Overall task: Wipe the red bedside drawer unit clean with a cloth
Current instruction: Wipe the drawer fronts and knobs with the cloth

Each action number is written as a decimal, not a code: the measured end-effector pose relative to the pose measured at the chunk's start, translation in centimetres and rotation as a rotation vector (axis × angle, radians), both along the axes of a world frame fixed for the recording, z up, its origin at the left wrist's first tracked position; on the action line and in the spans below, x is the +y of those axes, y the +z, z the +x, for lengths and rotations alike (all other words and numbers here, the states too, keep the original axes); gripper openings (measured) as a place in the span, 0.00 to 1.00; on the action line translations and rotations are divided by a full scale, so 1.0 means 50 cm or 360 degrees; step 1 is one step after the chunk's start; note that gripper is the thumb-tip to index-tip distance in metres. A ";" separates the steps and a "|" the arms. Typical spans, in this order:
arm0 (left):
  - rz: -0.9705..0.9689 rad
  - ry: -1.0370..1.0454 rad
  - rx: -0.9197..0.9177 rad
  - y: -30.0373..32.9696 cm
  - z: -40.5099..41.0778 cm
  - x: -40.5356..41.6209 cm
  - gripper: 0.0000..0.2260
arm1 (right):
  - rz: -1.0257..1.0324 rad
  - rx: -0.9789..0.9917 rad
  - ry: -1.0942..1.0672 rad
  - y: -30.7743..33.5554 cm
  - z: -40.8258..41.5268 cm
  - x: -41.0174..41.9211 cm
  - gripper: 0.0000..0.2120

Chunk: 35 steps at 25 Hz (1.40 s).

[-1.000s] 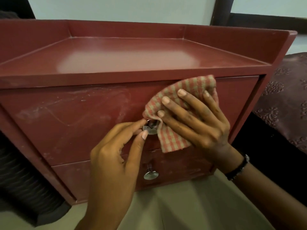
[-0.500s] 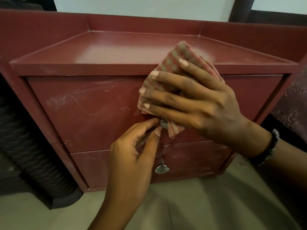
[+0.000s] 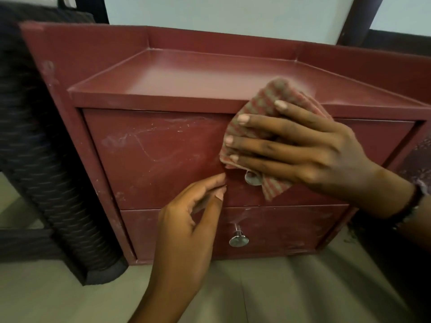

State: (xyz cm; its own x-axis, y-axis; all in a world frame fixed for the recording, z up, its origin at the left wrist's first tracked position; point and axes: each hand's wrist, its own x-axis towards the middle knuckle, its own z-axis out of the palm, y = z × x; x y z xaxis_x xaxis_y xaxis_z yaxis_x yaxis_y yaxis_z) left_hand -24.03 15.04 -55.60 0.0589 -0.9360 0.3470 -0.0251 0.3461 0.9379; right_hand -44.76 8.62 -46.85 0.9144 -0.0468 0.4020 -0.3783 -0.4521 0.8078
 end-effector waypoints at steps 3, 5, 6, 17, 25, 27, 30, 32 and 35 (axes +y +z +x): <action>-0.0043 0.0173 0.0100 -0.004 0.028 0.000 0.11 | 0.0030 -0.0036 0.0170 0.004 0.084 -0.011 0.14; -0.0091 0.0303 0.0116 -0.005 0.055 0.002 0.13 | 0.0007 -0.0124 0.0245 -0.005 0.148 -0.019 0.13; -0.0100 0.0358 0.0105 -0.006 0.069 0.003 0.13 | 0.0019 -0.0222 0.0277 -0.015 0.175 -0.021 0.13; -0.0161 0.0669 0.0126 -0.001 0.196 0.019 0.10 | 0.0194 -0.0669 0.0068 -0.105 0.237 0.002 0.15; -0.0242 0.0761 0.0177 0.013 0.220 0.017 0.12 | 0.0372 -0.0504 0.0107 -0.189 0.284 -0.002 0.14; -0.0221 0.0766 0.0184 0.008 0.228 0.017 0.12 | 0.0358 -0.0505 0.0167 -0.170 0.296 -0.005 0.13; -0.0246 0.0780 0.0182 0.007 0.231 0.014 0.12 | 0.0242 -0.0791 0.0269 -0.108 0.344 -0.020 0.11; -0.0281 0.0807 0.0183 0.012 0.230 0.009 0.10 | 0.0168 -0.0962 0.0312 -0.102 0.370 -0.024 0.10; -0.0271 0.0839 0.0183 0.014 0.239 0.007 0.11 | 0.0244 -0.0880 0.0267 -0.165 0.368 -0.024 0.12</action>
State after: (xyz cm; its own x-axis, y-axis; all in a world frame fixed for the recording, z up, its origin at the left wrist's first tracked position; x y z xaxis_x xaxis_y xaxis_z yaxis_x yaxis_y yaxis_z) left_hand -12.09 15.37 -54.90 0.5495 -0.7012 0.4543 -0.1366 0.4610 0.8768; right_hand -26.37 7.42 -55.12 0.5712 -0.0147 0.8207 -0.6374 -0.6378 0.4323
